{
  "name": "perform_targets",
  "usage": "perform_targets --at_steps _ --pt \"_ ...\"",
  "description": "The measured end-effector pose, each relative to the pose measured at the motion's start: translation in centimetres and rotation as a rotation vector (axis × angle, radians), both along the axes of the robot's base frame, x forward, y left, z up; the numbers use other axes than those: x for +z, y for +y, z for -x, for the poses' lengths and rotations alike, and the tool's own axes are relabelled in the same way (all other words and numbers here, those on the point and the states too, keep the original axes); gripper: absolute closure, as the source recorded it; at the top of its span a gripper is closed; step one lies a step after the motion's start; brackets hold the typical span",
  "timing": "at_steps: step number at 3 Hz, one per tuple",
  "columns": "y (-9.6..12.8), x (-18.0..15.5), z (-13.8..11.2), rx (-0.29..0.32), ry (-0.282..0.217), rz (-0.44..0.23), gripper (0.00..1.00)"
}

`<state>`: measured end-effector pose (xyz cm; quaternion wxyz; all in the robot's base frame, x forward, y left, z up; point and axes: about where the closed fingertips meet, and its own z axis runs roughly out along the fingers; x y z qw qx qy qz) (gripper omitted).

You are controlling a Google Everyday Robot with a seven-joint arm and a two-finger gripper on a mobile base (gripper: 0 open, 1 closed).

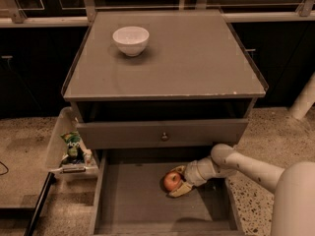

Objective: Pick apple from middle drawer and place on counter

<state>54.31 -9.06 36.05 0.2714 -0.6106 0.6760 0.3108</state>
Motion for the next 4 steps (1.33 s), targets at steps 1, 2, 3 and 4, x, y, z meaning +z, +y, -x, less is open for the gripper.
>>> perform_targets --at_steps 1,2,3,4 --pt "0.0 0.0 0.0 0.000 0.000 0.000 0.89" --pt "0.0 0.0 0.0 0.000 0.000 0.000 1.00" --pt "-1.2 1.3 -0.1 -0.011 -0.015 -0.007 1.00" --pt "-2.8 4.6 0.8 -0.019 -0.073 -0.026 1.00"
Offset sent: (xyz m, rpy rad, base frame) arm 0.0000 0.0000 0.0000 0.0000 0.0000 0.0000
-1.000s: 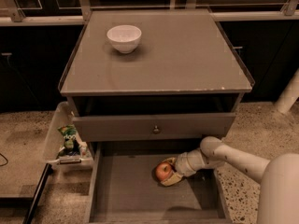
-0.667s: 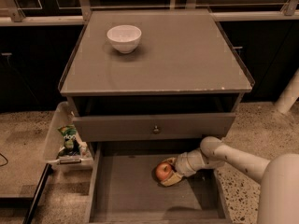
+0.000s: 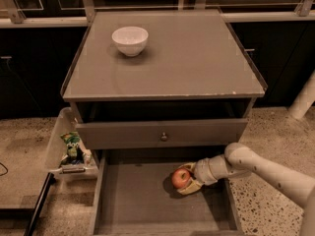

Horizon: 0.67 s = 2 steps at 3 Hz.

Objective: Pick apple from middle drawer and place on counter

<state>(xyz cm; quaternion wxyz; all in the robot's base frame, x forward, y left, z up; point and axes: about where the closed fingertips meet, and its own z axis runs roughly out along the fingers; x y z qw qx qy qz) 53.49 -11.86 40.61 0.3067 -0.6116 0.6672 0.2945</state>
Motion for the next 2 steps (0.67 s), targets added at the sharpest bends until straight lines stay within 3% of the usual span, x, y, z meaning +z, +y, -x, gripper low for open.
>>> perform_targets --at_steps 1,2 --pt "-2.3 4.3 2.0 -0.037 -0.077 0.007 1.00" --pt "-4.3 9.6 5.2 -0.062 -0.164 0.073 1.00"
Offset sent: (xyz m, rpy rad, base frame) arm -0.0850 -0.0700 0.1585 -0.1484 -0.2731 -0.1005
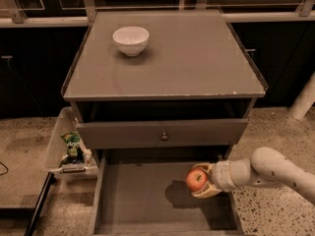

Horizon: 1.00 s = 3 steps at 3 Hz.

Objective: Pick apple from middle drawer and place on counter

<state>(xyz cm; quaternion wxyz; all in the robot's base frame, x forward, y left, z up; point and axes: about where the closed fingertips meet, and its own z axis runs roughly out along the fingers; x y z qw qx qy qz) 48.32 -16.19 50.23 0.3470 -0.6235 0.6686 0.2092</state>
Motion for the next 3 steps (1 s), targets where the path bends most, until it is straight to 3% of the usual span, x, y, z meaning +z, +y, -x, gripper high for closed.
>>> perform_targets --at_steps 1,2,3 --pt "0.0 0.0 0.0 0.000 0.000 0.000 1.00" --pt "-0.1 2.8 -0.1 0.013 -0.045 0.011 1.00" --pt "-1.1 9.7 -0.4 0.037 -0.139 0.040 1.00"
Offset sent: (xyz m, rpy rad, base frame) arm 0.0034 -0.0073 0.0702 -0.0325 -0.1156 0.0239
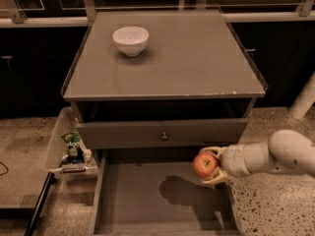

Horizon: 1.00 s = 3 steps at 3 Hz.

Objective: Pick apple from middle drawer and place on counter

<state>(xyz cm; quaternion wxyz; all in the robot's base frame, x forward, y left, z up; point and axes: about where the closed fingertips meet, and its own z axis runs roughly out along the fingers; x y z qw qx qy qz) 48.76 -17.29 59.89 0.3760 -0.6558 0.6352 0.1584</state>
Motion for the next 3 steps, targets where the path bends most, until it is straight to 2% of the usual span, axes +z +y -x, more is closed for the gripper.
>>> perform_targets --at_steps 1,2,3 --pt "-1.9 8.8 -0.6 0.022 -0.101 0.027 1.00" --pt "-4.2 16.7 -2.1 0.026 -0.171 0.024 1.00" --pt "-4.9 22.6 -4.1 0.061 -0.251 0.005 1.00"
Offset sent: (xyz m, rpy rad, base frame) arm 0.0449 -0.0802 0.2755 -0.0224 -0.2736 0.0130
